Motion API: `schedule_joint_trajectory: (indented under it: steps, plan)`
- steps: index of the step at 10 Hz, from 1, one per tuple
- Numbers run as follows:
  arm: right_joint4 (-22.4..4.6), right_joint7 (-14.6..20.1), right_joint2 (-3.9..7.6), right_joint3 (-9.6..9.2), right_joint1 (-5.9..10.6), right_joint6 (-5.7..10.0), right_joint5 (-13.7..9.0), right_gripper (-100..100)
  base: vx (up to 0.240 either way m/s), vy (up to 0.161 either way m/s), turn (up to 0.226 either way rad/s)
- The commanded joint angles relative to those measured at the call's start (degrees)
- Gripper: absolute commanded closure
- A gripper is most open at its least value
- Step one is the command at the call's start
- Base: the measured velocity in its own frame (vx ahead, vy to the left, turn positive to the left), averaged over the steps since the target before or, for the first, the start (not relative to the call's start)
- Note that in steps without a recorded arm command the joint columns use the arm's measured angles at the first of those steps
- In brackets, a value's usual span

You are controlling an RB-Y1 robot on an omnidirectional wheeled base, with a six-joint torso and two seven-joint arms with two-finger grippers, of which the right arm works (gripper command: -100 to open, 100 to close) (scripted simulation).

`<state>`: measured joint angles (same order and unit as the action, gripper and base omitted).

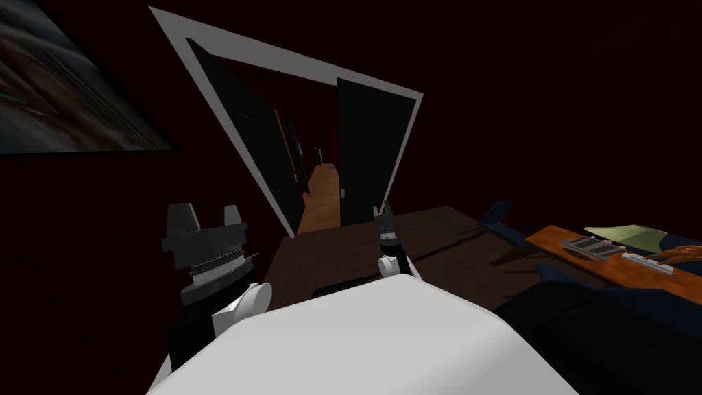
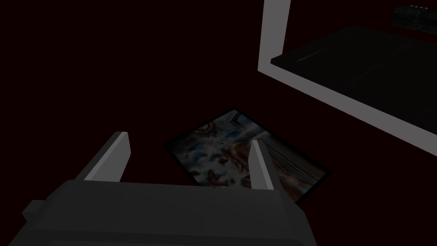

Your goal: Push the door open

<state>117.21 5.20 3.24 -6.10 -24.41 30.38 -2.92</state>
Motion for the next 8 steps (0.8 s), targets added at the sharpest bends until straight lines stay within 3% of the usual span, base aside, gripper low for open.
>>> schedule_joint_trajectory:
  steps: [1,7,8]
  plan:
    - [-1.6,0.3,0.37,-0.13,0.69,0.24,0.2,-100,0.115,0.017,-0.040]
    - [-8.7,1.1,1.35,-0.97,3.48,1.76,0.9,-100,0.091,0.023,-0.044]
    - [-11.2,1.4,1.66,-1.27,4.45,2.29,1.2,-100,0.136,0.033,-0.069]
